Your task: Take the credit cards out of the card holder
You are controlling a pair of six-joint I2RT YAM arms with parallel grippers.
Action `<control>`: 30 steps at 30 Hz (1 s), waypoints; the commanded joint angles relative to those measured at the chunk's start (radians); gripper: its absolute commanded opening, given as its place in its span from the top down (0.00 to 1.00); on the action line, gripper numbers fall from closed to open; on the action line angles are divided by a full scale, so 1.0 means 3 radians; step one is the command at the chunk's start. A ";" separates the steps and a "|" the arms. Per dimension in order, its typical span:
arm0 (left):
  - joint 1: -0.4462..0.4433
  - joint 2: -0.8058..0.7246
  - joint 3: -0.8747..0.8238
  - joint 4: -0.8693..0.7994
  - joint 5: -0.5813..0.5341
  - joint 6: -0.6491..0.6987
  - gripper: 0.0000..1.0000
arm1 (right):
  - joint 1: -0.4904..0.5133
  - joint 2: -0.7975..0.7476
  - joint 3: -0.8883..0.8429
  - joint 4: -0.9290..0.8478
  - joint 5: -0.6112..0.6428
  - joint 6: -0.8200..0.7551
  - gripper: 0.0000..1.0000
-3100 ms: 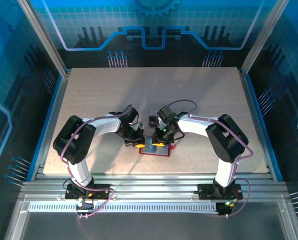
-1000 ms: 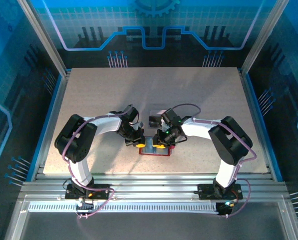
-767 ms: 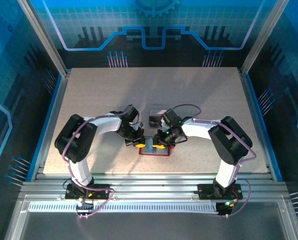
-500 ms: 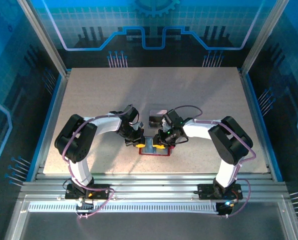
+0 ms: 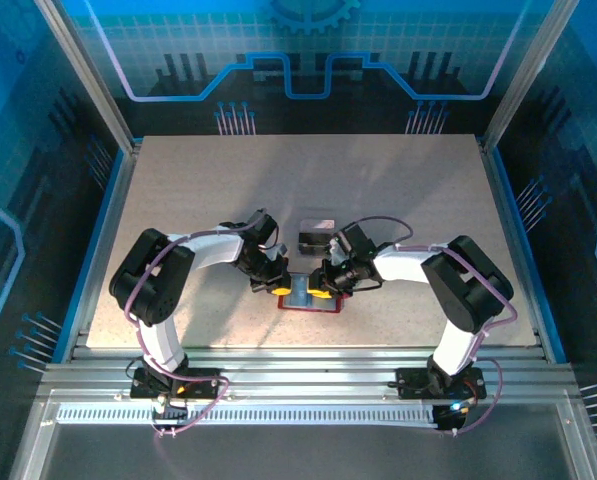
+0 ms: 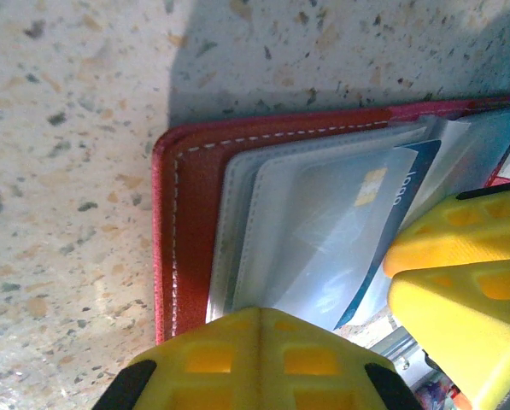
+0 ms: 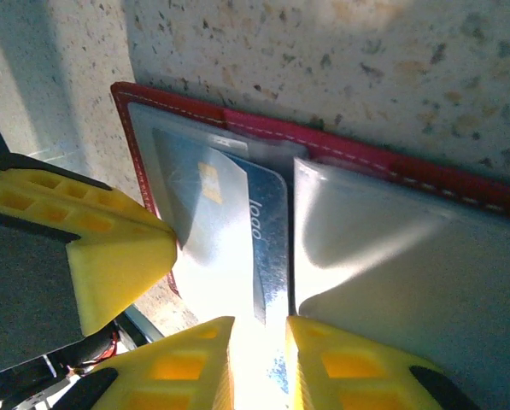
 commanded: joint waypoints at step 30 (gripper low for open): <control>-0.0011 0.0091 -0.0076 -0.0232 -0.0136 0.0064 1.00 | -0.0027 0.0182 -0.0006 -0.0153 0.0060 -0.0136 0.78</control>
